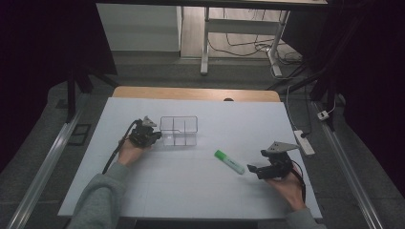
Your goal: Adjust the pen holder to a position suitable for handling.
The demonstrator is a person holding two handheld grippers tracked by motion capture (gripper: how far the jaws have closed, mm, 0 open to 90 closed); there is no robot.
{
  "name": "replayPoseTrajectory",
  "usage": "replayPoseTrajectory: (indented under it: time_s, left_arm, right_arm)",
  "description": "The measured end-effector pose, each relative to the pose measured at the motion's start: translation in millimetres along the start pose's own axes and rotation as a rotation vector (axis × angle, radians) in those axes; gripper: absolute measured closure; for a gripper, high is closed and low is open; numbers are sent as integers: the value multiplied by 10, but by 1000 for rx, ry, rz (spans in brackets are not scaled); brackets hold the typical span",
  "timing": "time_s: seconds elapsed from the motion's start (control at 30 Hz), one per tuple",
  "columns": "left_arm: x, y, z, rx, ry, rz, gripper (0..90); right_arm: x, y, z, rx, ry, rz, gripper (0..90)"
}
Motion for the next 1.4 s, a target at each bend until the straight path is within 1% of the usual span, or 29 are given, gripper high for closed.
replayPoseTrajectory:
  time_s: [0.2,0.4,0.53,0.73,0.87,0.97,1.03,1.13,1.23,1.4]
  left_arm:
    - [55,69,89,20,-17,-2,887]
    - [102,125,129,27,-25,-6,887]
    - [135,153,148,28,-27,1,887]
    - [169,171,168,28,-30,-2,887]
    - [198,186,209,39,-41,-4,887]
    - [224,189,228,43,-41,-8,887]
    - [229,192,225,41,-42,-11,887]
    - [242,195,209,24,-50,-10,887]
    - [259,200,220,25,-52,-11,887]
    - [285,224,268,41,-52,-8,887]
  right_arm:
    - [-3,-2,0,4,-1,0,147]
    - [4,-2,-3,-1,1,-2,147]
    - [0,-1,-2,1,-3,-2,147]
    - [4,-2,-2,0,-2,-3,147]
    - [3,-2,-3,1,-4,-4,147]
    - [4,0,-7,0,-4,-3,147]
    - [6,-2,-5,0,-3,-4,147]
    - [10,-2,-5,1,-1,-3,147]
    - [6,-2,-5,0,-3,-6,147]
    - [2,-2,-4,3,-5,-4,147]
Point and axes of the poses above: each handheld gripper's, and its own axes: x roughly forward along the jaws, y roughly out of its top, z roughly to its right, the point moved 2 cm from there along x, roughly forward along the jaws, and after that the axes turned 9 degrees about -x, right-handed, at the moved point
